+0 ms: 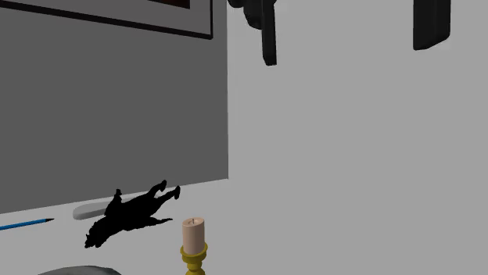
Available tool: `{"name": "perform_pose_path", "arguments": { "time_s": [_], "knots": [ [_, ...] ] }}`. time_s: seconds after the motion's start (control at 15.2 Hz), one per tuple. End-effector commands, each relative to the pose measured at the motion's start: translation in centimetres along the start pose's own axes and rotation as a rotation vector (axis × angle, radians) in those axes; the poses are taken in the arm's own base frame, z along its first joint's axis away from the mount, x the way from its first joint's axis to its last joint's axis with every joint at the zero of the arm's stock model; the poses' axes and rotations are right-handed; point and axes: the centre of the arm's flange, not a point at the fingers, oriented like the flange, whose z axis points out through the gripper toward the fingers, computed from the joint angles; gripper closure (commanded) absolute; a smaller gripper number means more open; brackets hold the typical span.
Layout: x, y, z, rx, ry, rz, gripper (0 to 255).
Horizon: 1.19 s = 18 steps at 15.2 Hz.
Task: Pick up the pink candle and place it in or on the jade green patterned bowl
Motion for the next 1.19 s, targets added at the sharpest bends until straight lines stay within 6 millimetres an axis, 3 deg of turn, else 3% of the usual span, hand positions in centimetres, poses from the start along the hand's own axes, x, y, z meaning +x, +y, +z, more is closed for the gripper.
{"name": "perform_pose_path", "arguments": {
  "time_s": [0.0,1.12],
  "knots": [
    [0.0,0.0,0.0,0.000,0.000,0.000,0],
    [10.5,-13.7,14.3,0.019,-0.016,-0.116,0]
  ]
}}
